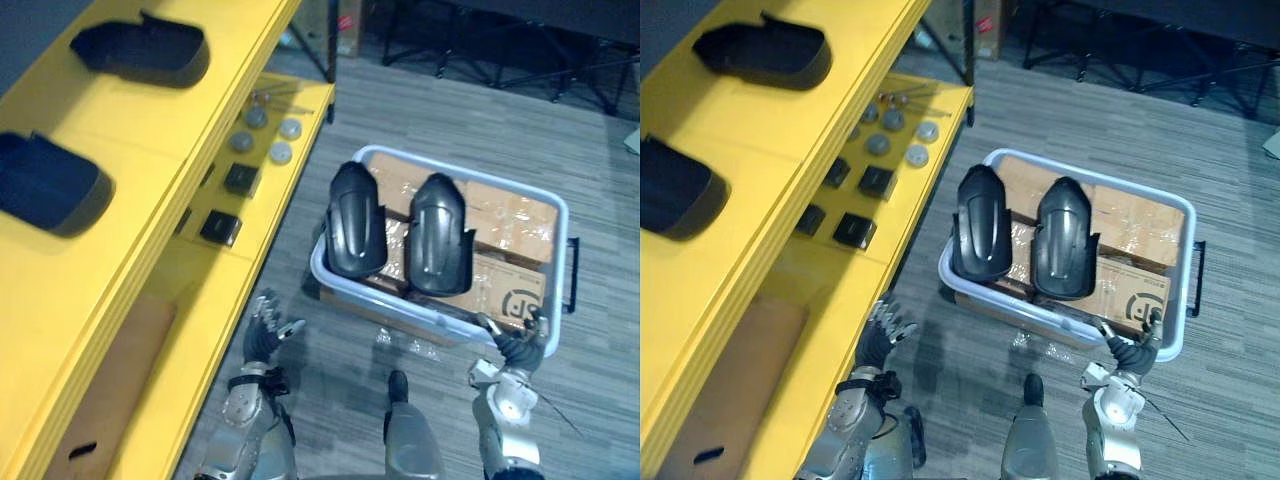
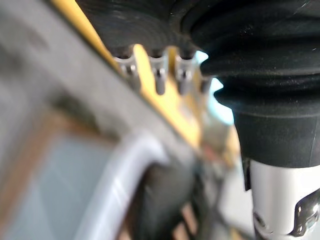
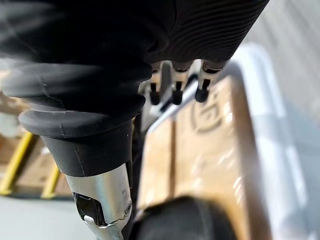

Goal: Walk over and take plastic housings, then place them on the shelf

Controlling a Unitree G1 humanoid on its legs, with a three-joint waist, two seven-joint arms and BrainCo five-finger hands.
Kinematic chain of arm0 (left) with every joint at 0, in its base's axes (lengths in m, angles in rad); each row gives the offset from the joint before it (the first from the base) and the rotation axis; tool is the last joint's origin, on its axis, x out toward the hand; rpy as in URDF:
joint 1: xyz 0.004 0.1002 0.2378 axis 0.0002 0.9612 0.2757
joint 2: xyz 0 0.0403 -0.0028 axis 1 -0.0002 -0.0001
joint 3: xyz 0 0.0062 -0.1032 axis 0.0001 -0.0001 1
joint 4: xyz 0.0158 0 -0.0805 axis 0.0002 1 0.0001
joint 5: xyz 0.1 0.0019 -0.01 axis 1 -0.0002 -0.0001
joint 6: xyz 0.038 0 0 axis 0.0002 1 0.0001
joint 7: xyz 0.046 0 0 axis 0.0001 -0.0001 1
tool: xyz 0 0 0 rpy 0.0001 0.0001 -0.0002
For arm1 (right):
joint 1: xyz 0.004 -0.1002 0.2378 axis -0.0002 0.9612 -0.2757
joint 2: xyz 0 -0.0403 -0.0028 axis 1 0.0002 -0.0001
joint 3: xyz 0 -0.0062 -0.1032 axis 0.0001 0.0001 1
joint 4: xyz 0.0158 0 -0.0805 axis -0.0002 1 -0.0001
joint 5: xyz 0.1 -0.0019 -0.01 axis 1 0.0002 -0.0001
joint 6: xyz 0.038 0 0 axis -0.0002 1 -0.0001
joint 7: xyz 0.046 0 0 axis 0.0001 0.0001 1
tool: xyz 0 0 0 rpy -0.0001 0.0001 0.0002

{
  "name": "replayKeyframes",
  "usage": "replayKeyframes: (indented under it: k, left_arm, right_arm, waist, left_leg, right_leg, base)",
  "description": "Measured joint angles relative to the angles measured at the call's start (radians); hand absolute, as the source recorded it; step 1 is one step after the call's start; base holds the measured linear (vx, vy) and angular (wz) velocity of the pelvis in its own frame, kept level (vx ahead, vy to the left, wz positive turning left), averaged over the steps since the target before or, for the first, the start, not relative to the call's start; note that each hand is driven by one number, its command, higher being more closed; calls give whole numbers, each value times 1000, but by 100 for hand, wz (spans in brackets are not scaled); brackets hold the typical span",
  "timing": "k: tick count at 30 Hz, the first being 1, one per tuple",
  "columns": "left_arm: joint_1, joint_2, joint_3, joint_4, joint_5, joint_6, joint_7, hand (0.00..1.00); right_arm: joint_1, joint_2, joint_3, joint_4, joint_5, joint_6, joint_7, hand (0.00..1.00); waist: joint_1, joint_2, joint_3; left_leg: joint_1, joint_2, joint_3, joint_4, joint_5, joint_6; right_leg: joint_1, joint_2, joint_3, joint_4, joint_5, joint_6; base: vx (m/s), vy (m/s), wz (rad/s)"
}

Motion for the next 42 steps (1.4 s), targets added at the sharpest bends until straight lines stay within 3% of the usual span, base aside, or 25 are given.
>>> replayKeyframes:
  k: [4, 10, 13, 22, 27, 28, 35, 42]
  left_arm:
    - [6, 21, 5, 113, 51, -2, 0, 0]
    - [15, 10, 9, 286, 32, -16, -28, 0]
    - [23, -4, 17, 369, 3, -48, -60, 0]
    - [-11, -9, 27, 427, -51, -153, -136, 0]
    - [-54, -13, -49, 425, -117, -160, -154, 0]
    - [-65, -13, -59, 423, -124, -160, -153, 0]
    - [-118, -10, -86, 393, -208, -135, -128, 0]
    - [-130, -31, -61, 366, -244, -142, -136, 0]
  right_arm:
    - [-162, -128, -37, 175, 58, 1, -71, 0]
    - [-326, -252, -75, 270, 76, 10, -116, 0]
    - [-399, -319, -77, 337, 81, 49, -106, 0]
    - [-599, -475, 11, 609, 140, 225, 50, 0]
    - [-699, -580, 58, 725, 150, 277, 119, 0]
    - [-728, -607, 64, 760, 150, 284, 150, 100]
    - [-784, -777, 173, 829, 61, 363, 250, 100]
    - [-782, -841, 240, 814, -52, 454, 288, 100]
  waist:
    - [46, 13, 15]
    - [73, 28, 44]
    - [78, 44, 53]
    - [101, 96, 114]
    - [126, 133, 130]
    - [132, 138, 132]
    - [177, 149, 128]
    - [201, 149, 128]
  left_leg:
    - [-56, -9, -49, 13, 14, 1]
    - [-111, -27, -82, 12, 34, 2]
    - [-121, -35, -82, 17, 35, 4]
    - [-210, -39, -107, 91, 29, 13]
    - [-290, -44, -117, 163, 15, 27]
    - [-315, -47, -123, 177, 15, 27]
    - [-463, -66, -154, 256, 14, 31]
    - [-527, -66, -168, 311, 3, 43]
  right_leg:
    - [-9, -1, -39, -11, 11, 1]
    - [-42, -12, -73, -7, 15, 3]
    - [-56, -21, -76, 2, 15, 3]
    - [-156, -34, -85, 121, -15, -2]
    - [-216, -43, -84, 153, -10, 6]
    - [-234, -43, -84, 158, -7, 9]
    - [-382, -71, -104, 273, -24, 4]
    - [-450, -84, -108, 361, -54, 3]
  base:
    - [-72, 23, 34]
    - [-9, 15, 17]
    - [16, 24, 3]
    - [-41, 8, 3]
    - [-110, 84, -1]
    - [-96, 80, 3]
    - [-67, 57, 7]
    - [-48, 11, 4]
